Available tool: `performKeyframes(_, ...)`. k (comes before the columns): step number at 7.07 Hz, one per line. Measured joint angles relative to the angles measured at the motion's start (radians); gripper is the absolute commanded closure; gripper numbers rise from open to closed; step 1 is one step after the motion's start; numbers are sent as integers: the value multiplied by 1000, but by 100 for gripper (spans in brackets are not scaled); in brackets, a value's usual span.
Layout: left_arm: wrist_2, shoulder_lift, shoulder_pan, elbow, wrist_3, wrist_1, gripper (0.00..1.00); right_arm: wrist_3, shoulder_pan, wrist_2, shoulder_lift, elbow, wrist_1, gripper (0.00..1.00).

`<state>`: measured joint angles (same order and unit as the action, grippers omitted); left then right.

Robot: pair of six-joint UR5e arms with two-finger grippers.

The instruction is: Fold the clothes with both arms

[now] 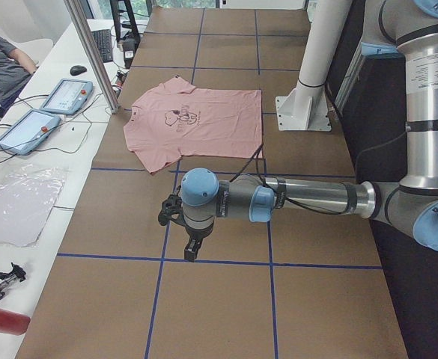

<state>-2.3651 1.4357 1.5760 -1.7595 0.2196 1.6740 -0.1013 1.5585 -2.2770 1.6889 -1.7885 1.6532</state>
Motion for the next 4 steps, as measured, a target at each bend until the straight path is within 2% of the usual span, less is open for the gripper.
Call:
performKeyframes(2,4,40,-1,4,-5,119,0,4,-12,4,-73,34,-142,0)
performKeyframes(4,4,181,-5,52,-8,267,0,11,-15,-46,-174,170,-271,0)
